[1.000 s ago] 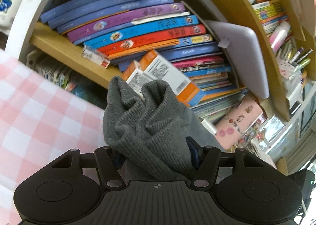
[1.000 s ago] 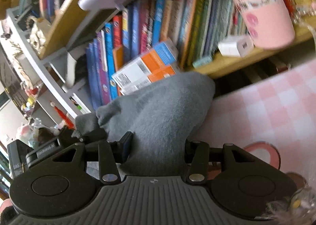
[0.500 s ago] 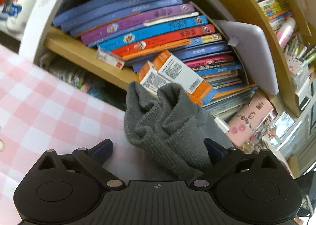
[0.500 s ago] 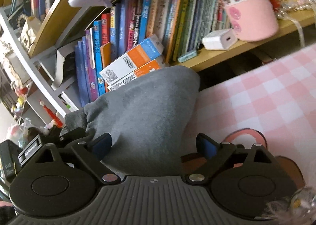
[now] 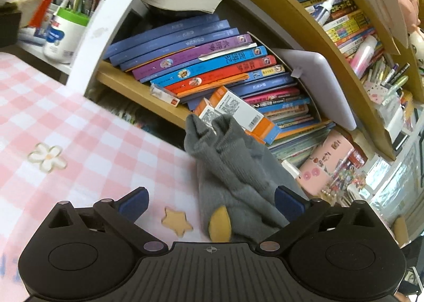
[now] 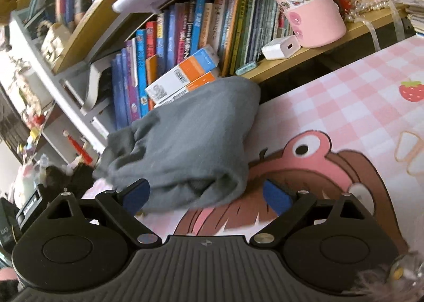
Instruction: Fold clothes
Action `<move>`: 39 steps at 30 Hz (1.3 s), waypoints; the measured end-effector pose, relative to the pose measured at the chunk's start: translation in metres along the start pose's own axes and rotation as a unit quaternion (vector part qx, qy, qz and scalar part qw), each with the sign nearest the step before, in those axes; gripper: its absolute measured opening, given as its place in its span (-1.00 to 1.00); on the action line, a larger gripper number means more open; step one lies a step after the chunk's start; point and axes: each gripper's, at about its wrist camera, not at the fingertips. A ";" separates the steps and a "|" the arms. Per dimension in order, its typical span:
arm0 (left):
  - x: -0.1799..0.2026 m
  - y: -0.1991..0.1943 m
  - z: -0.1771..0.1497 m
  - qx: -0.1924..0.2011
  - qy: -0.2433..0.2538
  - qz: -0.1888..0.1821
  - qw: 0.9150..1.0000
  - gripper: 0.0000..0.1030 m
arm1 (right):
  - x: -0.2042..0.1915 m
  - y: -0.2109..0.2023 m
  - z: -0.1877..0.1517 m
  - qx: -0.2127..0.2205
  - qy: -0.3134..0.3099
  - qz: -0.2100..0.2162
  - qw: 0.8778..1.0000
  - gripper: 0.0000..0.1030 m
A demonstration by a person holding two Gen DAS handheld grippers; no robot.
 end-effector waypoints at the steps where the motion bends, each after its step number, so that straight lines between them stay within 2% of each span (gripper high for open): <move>1: 0.004 -0.004 -0.004 0.000 0.008 0.005 1.000 0.98 | -0.004 -0.004 -0.003 -0.001 -0.006 -0.001 1.000 0.80; 6: 0.021 -0.026 -0.023 0.000 0.049 0.031 0.998 0.98 | -0.032 -0.023 -0.021 -0.014 -0.062 -0.024 0.998 0.83; 11: 0.039 -0.048 -0.041 0.000 0.090 0.057 0.994 0.98 | -0.063 -0.040 -0.038 -0.018 -0.138 -0.057 0.989 0.92; 13: 0.048 -0.055 -0.049 0.009 0.119 0.069 0.990 0.98 | -0.072 -0.045 -0.043 -0.014 -0.162 -0.067 0.984 0.95; 19: 0.062 -0.075 -0.061 0.039 0.165 0.083 0.982 1.00 | -0.089 -0.056 -0.051 -0.001 -0.208 -0.096 0.973 1.00; 26: 0.064 -0.080 -0.067 0.023 0.178 0.105 0.978 1.00 | -0.095 -0.064 -0.062 -0.008 -0.231 -0.133 0.964 1.00; 35: 0.063 -0.089 -0.075 0.003 0.178 0.123 0.976 1.00 | -0.099 -0.066 -0.070 -0.019 -0.240 -0.146 0.959 1.00; 39: 0.068 -0.083 -0.078 -0.010 0.196 0.138 0.971 1.00 | -0.102 -0.061 -0.071 -0.033 -0.251 -0.151 0.955 1.00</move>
Point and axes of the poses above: each gripper's, at about its wrist camera, not at the fingertips, and y roughly the way its jaws point, x to its right, z to its top, and after that the axes turned 8 degrees about -y, right-handed
